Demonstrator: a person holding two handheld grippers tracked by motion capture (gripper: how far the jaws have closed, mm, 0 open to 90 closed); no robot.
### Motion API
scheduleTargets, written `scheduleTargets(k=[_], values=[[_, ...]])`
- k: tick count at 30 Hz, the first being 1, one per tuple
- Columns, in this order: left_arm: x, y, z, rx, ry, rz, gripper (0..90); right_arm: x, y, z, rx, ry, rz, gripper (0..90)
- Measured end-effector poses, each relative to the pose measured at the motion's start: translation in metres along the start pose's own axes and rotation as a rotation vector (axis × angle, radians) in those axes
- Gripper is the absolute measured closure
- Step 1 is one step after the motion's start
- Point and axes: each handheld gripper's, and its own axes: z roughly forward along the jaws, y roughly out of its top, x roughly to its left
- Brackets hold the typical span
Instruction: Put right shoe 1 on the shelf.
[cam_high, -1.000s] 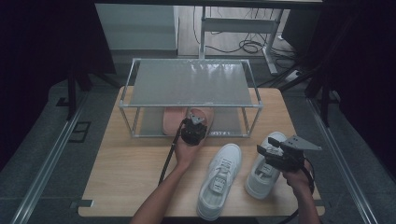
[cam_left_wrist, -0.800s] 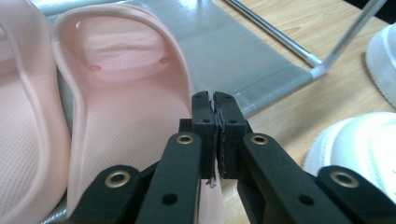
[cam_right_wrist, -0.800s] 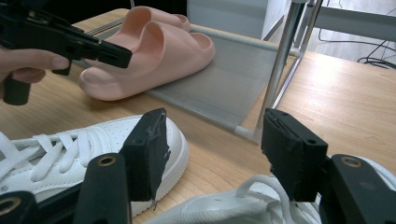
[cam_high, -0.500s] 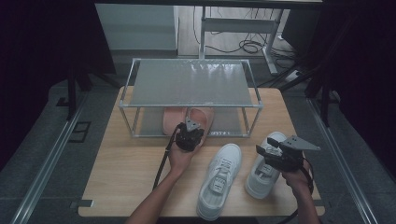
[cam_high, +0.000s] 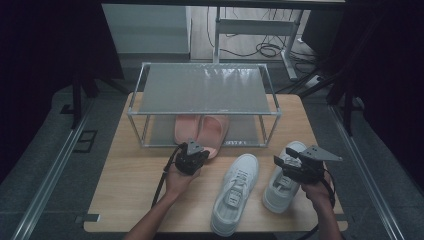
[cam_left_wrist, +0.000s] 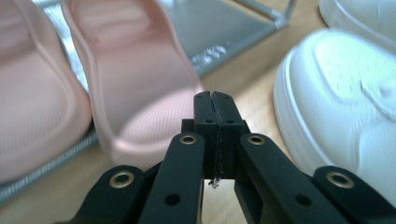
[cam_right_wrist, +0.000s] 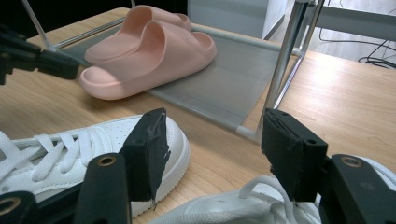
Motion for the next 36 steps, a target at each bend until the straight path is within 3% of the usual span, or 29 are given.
scheduleTargets(k=[4,13,17,36], values=[[0.002,-0.011,-0.002,0.02,-0.027,-0.003,90.0,0.001,0.0,0.002,0.004,0.002,-0.002,41.0],[0.002,-0.014,0.013,0.06,-0.038,0.01,90.0,0.001,-0.001,0.003,0.008,0.003,-0.003,41.0],[0.002,-0.013,0.02,0.063,-0.017,0.023,90.0,0.001,-0.001,0.003,0.007,0.003,-0.001,41.0],[0.004,0.003,0.045,0.08,-0.011,0.027,90.0,0.0,-0.001,0.002,0.006,0.003,0.0,41.0]])
